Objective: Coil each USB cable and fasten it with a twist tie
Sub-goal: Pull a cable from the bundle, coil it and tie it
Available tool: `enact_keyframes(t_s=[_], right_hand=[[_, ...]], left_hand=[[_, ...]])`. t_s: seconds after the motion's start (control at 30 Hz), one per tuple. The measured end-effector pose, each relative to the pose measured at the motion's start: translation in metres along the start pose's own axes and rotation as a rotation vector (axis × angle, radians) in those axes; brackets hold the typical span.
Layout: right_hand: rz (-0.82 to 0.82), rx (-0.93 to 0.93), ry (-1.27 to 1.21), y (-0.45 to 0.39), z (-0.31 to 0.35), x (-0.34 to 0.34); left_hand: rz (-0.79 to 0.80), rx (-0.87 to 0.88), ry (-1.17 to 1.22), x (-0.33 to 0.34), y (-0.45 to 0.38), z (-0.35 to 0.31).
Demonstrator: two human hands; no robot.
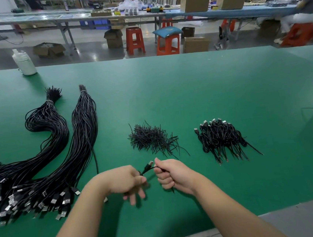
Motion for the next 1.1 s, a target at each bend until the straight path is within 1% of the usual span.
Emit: enact_keyframes(t_s=[0.03,0.07,0.1,0.13,0.17,0.2,0.23,0.27,0.3,0.33,0.37,0.43,0.53,0.57,0.63,0.7,0.8,0.9,1.1], right_hand=[[0.006,-0.009,-0.007,0.001,0.003,0.003],[0.008,-0.023,-0.013,0.001,0.005,0.007],[0.014,-0.037,-0.021,0.002,0.006,0.011],[0.020,-0.047,-0.015,0.002,0.005,0.016],[0.027,-0.050,0.021,0.002,0.005,0.021],[0.031,-0.048,0.108,0.002,0.004,0.024],[0.044,-0.052,0.271,0.002,0.004,0.026],[0.069,-0.055,0.485,0.001,0.002,0.027],[0.107,-0.053,0.691,0.001,0.000,0.028],[0.126,-0.031,0.820,0.001,-0.005,0.029],[0.119,0.002,0.842,0.002,-0.009,0.028],[0.097,0.040,0.751,0.004,-0.014,0.027],[0.097,0.005,0.649,0.003,-0.012,0.022],[0.105,-0.008,0.580,0.003,-0.012,0.022],[0.101,-0.023,0.347,0.003,-0.011,0.024],[0.060,-0.074,0.191,0.001,-0.006,0.024],[-0.069,-0.149,0.229,-0.002,0.002,0.015],[-0.167,-0.165,0.244,0.000,0.001,0.006],[-0.116,-0.145,0.160,0.010,-0.006,0.000]], left_hand=[[-0.099,-0.032,0.025,-0.005,-0.004,0.001],[-0.227,-0.011,0.112,-0.013,-0.009,0.000],[-0.357,0.048,0.261,-0.022,-0.011,-0.001],[-0.424,0.118,0.474,-0.026,-0.012,-0.003],[-0.408,0.197,0.717,-0.026,-0.014,-0.006],[-0.340,0.278,0.947,-0.021,-0.017,-0.011],[-0.268,0.335,1.133,-0.017,-0.019,-0.015],[-0.223,0.364,1.266,-0.014,-0.021,-0.017],[-0.210,0.373,1.338,-0.014,-0.022,-0.017],[-0.217,0.372,1.367,-0.016,-0.021,-0.016],[-0.234,0.367,1.368,-0.018,-0.020,-0.014],[-0.239,0.364,1.363,-0.019,-0.018,-0.012],[-0.193,0.363,1.337,-0.015,-0.019,-0.014],[-0.176,0.355,1.333,-0.013,-0.020,-0.015],[-0.147,0.351,1.335,-0.010,-0.022,-0.017],[-0.130,0.357,1.303,-0.006,-0.021,-0.020],[-0.086,0.380,1.281,-0.001,-0.018,-0.026],[-0.037,0.370,1.222,0.001,-0.019,-0.031],[0.179,0.346,1.035,0.018,-0.021,-0.038]])
Point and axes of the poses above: each hand's wrist, its own y-axis away from the middle knuckle, its own x-axis out of the palm, z = x × y, the point moved 8 cm from there along -y, towards the middle knuckle, and after that the axes turned 12 degrees about -x, right-handed, at the moved point
